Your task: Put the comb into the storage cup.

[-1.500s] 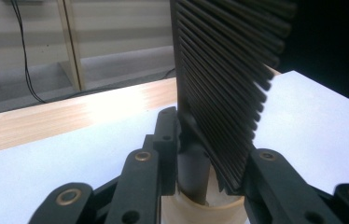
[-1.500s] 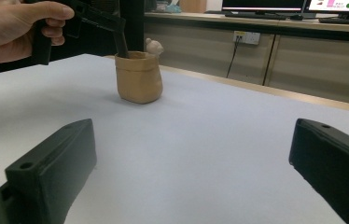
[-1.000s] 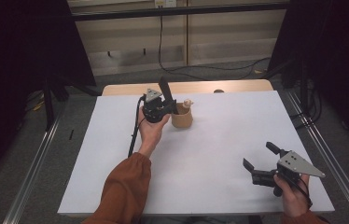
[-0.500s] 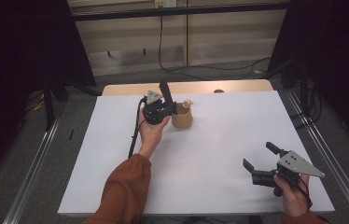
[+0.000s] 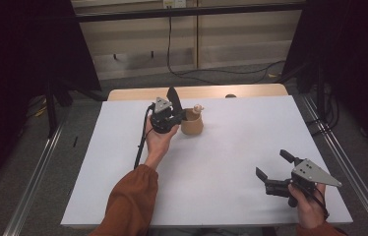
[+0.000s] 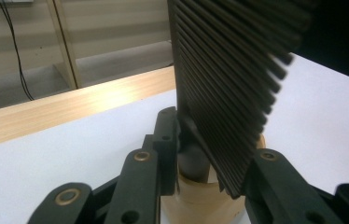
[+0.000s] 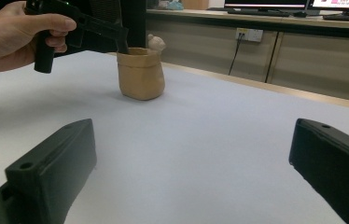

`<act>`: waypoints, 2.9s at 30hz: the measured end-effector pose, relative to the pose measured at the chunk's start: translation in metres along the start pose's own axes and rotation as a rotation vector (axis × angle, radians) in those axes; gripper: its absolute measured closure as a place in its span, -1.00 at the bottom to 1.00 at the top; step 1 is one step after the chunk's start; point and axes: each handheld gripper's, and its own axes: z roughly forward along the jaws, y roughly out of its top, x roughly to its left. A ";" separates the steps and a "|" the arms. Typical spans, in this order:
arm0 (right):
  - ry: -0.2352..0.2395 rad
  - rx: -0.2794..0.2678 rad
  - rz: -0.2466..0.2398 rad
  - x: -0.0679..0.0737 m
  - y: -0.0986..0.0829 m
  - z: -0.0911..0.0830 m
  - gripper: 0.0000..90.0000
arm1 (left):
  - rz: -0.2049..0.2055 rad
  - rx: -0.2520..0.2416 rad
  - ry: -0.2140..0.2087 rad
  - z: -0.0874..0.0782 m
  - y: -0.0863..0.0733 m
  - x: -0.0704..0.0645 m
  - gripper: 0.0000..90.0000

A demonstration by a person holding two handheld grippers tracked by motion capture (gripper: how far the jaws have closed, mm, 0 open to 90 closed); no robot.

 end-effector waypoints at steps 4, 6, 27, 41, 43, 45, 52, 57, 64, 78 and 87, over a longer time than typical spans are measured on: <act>-0.001 0.001 0.001 0.000 0.000 0.000 -1.00 | -0.008 0.000 0.007 0.000 -0.001 0.002 0.56; 0.002 0.002 0.001 0.000 0.000 0.000 -1.00 | -0.010 -0.001 0.000 0.000 -0.003 0.003 0.50; 0.001 -0.003 0.000 0.000 0.000 0.000 -1.00 | -0.008 -0.047 0.029 -0.005 -0.002 0.004 -0.73; -0.002 0.000 0.001 0.000 0.000 0.000 -1.00 | -0.006 -0.108 0.041 -0.018 0.001 0.005 -0.96; -0.004 -0.001 0.001 0.000 0.000 0.000 -1.00 | -0.010 -0.116 0.040 -0.020 0.001 0.004 -0.95; -0.003 -0.002 0.000 0.000 0.000 0.000 -1.00 | -0.007 -0.122 0.035 -0.022 0.001 0.003 -0.95; -0.002 -0.004 0.001 0.000 0.000 0.000 -1.00 | -0.009 -0.132 0.023 -0.030 -0.001 0.004 -0.96; -0.003 -0.005 0.002 -0.001 0.000 0.000 -1.00 | -0.009 -0.148 0.020 -0.038 -0.001 0.004 -0.96; -0.008 -0.003 0.004 -0.001 -0.001 -0.001 -1.00 | -0.004 -0.171 0.035 -0.047 -0.004 0.007 -0.96; -0.017 -0.004 0.010 -0.001 -0.002 -0.002 -1.00 | 0.022 -0.231 0.019 -0.072 -0.007 0.003 -0.97; -0.019 -0.005 0.009 0.000 -0.002 -0.001 -1.00 | 0.030 -0.238 0.027 -0.086 -0.017 0.003 -0.97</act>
